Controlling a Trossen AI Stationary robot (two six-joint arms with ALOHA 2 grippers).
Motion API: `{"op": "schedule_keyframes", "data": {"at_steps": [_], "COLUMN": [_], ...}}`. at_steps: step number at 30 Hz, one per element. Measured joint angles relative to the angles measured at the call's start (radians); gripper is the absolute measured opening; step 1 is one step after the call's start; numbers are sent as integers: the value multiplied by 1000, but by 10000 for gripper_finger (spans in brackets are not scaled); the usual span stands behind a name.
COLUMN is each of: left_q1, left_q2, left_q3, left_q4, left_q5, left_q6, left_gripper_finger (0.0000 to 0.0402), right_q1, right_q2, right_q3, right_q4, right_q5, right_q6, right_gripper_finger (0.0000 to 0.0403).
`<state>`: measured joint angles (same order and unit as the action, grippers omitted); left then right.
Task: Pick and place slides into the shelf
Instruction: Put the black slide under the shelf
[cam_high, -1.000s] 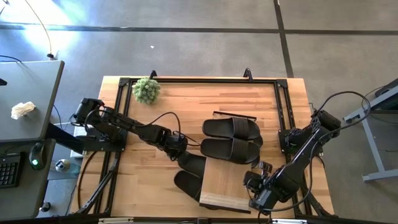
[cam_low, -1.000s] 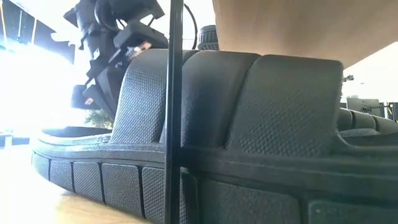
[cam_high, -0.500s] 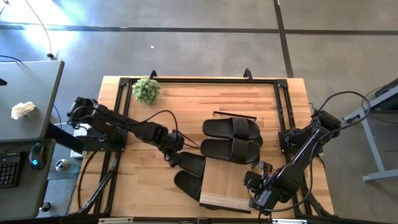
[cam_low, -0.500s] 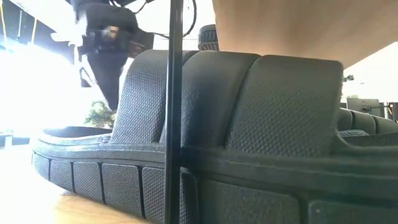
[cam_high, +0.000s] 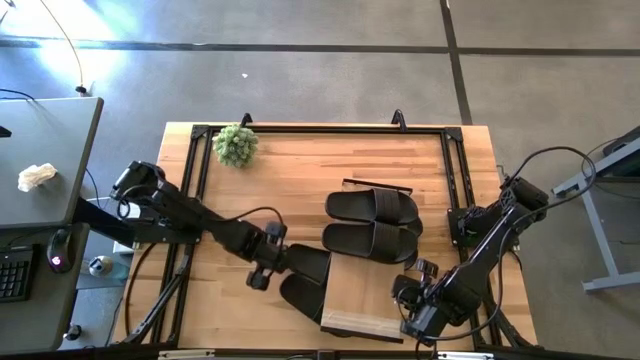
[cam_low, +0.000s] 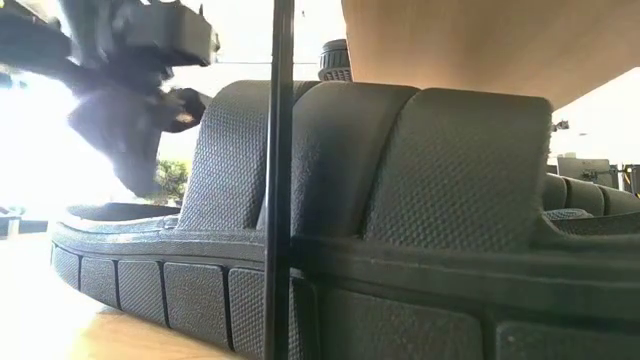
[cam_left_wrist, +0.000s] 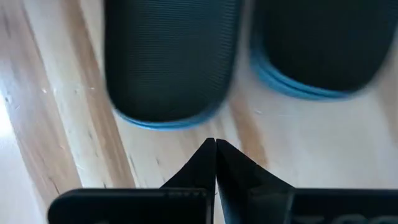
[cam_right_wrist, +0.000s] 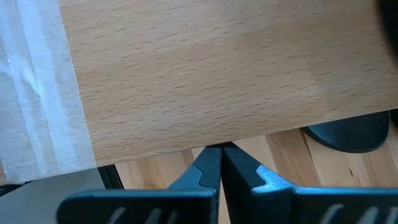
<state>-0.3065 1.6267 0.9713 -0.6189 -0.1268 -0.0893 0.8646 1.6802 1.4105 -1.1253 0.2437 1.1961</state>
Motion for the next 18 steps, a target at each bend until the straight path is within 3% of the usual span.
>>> {"op": "schedule_keyframes", "data": {"at_steps": [7,18], "left_q1": [47,45], "left_q2": [30,70], "left_q3": [-54,-60], "left_q4": [71,321], "left_q5": [-21,2], "left_q6": [-70,-77], "left_gripper_finger": [0,0], "right_q1": [0,0], "right_q2": [0,0], "right_q3": [0,0], "right_q4": [0,1], "right_q5": [-2,-8], "right_q6": [0,0], "right_gripper_finger": [0,0]}}
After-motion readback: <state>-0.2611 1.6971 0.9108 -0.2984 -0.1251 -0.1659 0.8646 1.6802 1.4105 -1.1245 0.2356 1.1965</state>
